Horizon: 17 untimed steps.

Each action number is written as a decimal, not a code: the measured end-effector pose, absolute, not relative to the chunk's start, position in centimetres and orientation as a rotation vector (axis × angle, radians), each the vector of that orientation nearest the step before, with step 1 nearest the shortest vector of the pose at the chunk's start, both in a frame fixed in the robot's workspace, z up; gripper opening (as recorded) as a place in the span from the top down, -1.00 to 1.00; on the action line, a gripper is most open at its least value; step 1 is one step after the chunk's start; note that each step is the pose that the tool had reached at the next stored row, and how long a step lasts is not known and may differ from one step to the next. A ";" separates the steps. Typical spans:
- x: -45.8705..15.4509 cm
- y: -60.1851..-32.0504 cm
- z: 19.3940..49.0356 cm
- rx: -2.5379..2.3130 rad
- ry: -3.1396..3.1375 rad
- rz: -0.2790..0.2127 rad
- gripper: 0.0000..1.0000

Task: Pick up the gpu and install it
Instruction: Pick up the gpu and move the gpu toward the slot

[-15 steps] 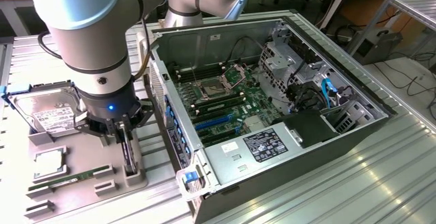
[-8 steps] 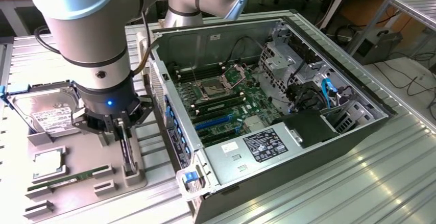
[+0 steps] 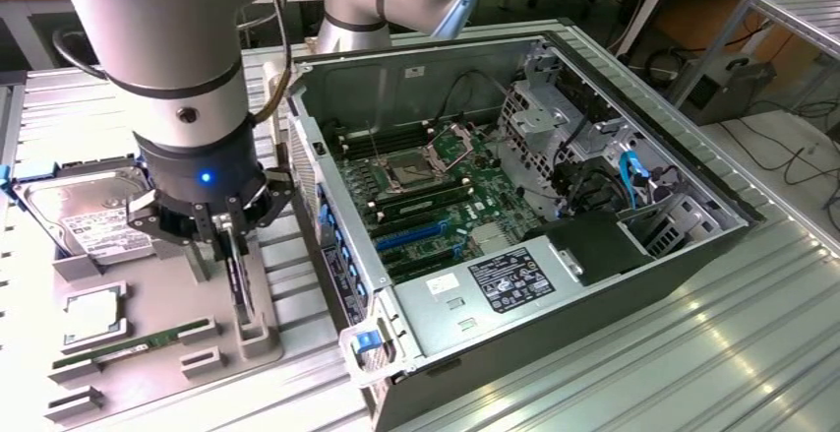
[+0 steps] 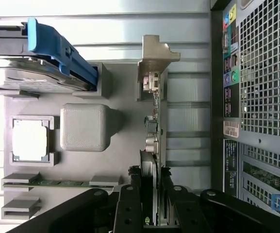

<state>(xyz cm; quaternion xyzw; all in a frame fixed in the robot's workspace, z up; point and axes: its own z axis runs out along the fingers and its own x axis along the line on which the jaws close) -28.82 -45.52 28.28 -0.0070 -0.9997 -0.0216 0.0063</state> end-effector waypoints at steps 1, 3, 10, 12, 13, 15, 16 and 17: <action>-28.8 -45.5 28.7 -0.022 -3.128 -0.069 0.47; -28.6 -45.6 29.9 -0.022 -3.128 -0.073 0.47; -27.6 -45.8 33.8 -0.022 -3.128 -0.083 0.47; -27.1 -46.0 35.2 -0.022 -3.128 -0.086 0.47; -26.8 -46.1 36.1 -0.022 -3.128 -0.088 0.47; -26.3 -46.3 37.1 -0.022 -3.128 -0.090 0.47; -25.8 -46.4 38.0 -0.022 -3.127 -0.093 0.47; -25.0 -46.7 39.1 -0.022 -3.127 -0.097 0.47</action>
